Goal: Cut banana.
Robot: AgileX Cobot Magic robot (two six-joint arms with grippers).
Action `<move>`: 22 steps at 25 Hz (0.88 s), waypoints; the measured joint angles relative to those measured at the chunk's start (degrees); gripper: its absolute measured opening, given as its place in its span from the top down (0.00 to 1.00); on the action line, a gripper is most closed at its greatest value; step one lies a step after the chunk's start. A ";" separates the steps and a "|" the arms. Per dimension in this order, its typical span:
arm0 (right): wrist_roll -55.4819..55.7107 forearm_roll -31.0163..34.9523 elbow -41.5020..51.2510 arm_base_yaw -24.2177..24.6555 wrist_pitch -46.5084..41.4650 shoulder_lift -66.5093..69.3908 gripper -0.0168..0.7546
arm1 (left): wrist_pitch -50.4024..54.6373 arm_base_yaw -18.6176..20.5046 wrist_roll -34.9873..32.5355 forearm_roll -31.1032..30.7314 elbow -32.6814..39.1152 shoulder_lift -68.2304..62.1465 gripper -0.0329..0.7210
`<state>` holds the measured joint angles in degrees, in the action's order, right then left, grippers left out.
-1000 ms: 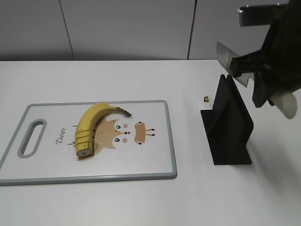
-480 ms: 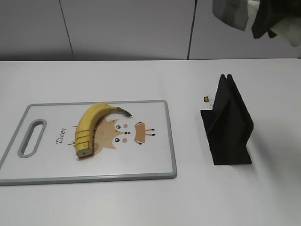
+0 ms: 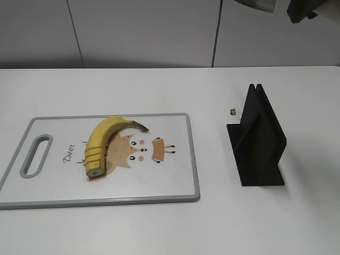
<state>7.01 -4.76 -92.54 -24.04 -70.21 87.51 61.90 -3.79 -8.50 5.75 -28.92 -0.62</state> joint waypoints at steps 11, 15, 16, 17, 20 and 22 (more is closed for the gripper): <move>-22.34 -1.17 -1.09 0.00 -0.05 1.39 0.77 | -6.65 0.00 -2.98 1.35 -9.93 -22.09 0.31; -29.14 -0.01 -4.10 0.00 0.13 5.25 0.77 | -9.43 0.00 -7.77 2.20 -15.61 -32.90 0.29; -30.60 0.71 -4.77 0.00 0.23 6.36 0.77 | -10.53 0.00 -9.21 2.77 -17.18 -35.46 0.27; -32.33 1.35 -5.57 0.00 0.36 7.39 0.77 | -11.62 0.00 -11.02 3.53 -18.71 -37.50 0.24; -37.85 3.88 -8.26 0.00 2.03 10.29 0.77 | -15.40 0.00 -17.81 6.34 -22.83 -44.25 0.17; -42.28 6.54 -10.20 0.00 2.96 12.31 0.77 | -16.63 0.00 -23.75 8.33 -25.45 -48.15 0.14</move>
<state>-35.27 1.78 -102.74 -24.04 -67.26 99.83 45.27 -3.79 -32.25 14.08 -54.37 -48.77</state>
